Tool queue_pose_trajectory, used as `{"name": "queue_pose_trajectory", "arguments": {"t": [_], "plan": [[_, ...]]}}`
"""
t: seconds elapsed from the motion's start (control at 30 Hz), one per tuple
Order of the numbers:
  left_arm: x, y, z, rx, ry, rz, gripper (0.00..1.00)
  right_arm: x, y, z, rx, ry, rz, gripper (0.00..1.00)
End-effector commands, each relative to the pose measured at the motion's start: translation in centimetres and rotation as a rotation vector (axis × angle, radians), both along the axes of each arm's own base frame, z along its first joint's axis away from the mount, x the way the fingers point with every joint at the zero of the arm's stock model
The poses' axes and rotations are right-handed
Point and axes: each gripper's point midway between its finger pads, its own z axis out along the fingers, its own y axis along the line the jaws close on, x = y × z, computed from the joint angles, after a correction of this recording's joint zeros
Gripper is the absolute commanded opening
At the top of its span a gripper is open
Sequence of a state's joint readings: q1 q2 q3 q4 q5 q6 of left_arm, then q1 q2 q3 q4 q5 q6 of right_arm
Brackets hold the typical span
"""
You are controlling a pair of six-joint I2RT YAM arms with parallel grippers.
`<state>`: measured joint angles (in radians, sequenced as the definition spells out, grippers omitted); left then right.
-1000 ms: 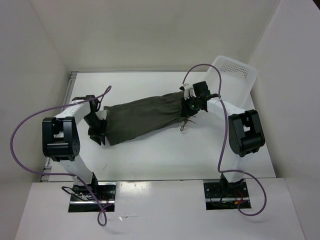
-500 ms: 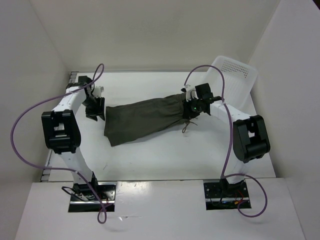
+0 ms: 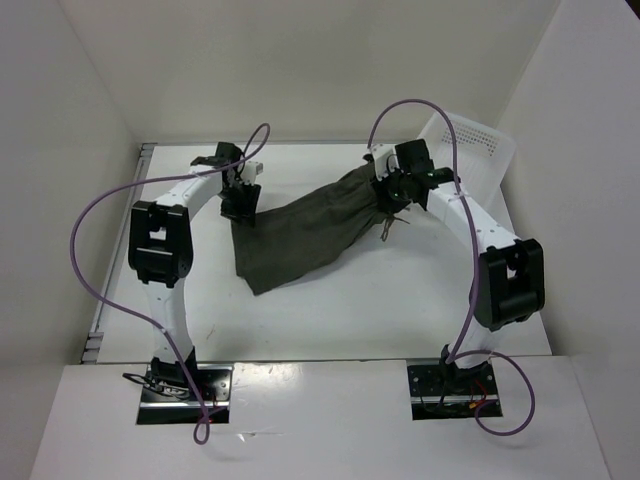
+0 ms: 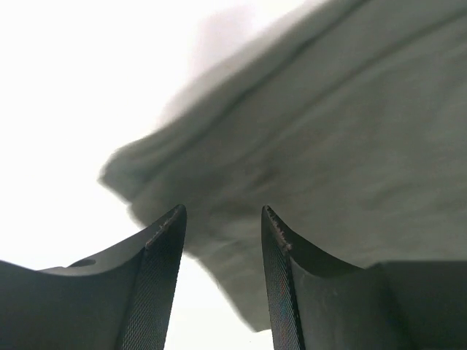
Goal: Fold and stack the shorts
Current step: Fold the shorts
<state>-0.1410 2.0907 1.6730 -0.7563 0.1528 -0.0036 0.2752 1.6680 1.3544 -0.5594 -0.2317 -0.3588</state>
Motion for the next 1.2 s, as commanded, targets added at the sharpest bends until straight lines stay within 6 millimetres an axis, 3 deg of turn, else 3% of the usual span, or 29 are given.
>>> {"name": "queue_pose_trajectory", "arguments": {"t": [0.0, 0.07, 0.13, 0.17, 0.27, 0.4, 0.57, 0.6, 0.63, 0.7, 0.8, 1.0, 1.03, 1.13, 1.17], "plan": [[2.1, 0.4, 1.6, -0.019, -0.070, 0.012, 0.53, 0.7, -2.2, 5.3, -0.114, -0.124, -0.018, 0.00], [2.0, 0.3, 1.0, 0.000, -0.060, 0.010, 0.54, 0.9, -2.8, 6.8, -0.145, -0.142, -0.035, 0.00], [2.0, 0.4, 0.6, 0.001, -0.051, 0.010, 0.54, 1.2, -3.9, 6.7, -0.203, -0.127, -0.065, 0.00], [1.7, 0.4, 0.3, 0.002, -0.042, 0.010, 0.54, 1.6, -4.0, 8.1, -0.204, -0.153, -0.076, 0.00], [0.6, -0.5, -0.4, -0.051, -0.004, -0.011, 0.56, 2.1, -4.2, 8.3, -0.230, -0.151, -0.103, 0.00], [-0.4, -3.1, -1.8, -0.195, 0.066, -0.059, 0.60, 1.3, -1.1, 8.1, -0.315, -0.194, -0.044, 0.00], [1.0, -5.0, -2.3, -0.293, 0.078, -0.091, 0.60, 1.5, 1.9, 7.9, -0.371, -0.246, 0.018, 0.00], [1.2, -5.0, -2.6, -0.294, 0.080, -0.091, 0.64, 0.8, 3.8, 7.0, -0.414, -0.253, 0.089, 0.00], [1.4, -5.2, -2.5, -0.307, 0.072, -0.096, 0.66, 0.6, 4.3, 6.5, -0.455, -0.263, 0.102, 0.00], [1.8, -5.3, -3.4, -0.307, 0.072, -0.096, 0.66, -0.6, 7.3, 5.4, -0.473, -0.261, 0.184, 0.00], [2.0, -5.3, -4.6, -0.306, 0.092, -0.093, 0.54, -1.5, 10.4, 4.2, -0.489, -0.262, 0.281, 0.00], [3.6, -6.0, -3.2, -0.341, 0.051, -0.111, 0.24, -2.8, 15.4, 1.6, -0.553, -0.272, 0.408, 0.00], [3.9, -6.1, -2.9, -0.342, 0.039, -0.114, 0.16, -3.1, 17.1, 1.0, -0.554, -0.275, 0.440, 0.00], [5.1, -6.2, -2.3, -0.344, 0.013, -0.118, 0.11, -3.3, 20.1, 0.1, -0.550, -0.286, 0.466, 0.00], [5.1, -6.2, -2.5, -0.343, 0.020, -0.117, 0.11, -2.8, 20.2, 0.1, -0.560, -0.293, 0.440, 0.03]]}}
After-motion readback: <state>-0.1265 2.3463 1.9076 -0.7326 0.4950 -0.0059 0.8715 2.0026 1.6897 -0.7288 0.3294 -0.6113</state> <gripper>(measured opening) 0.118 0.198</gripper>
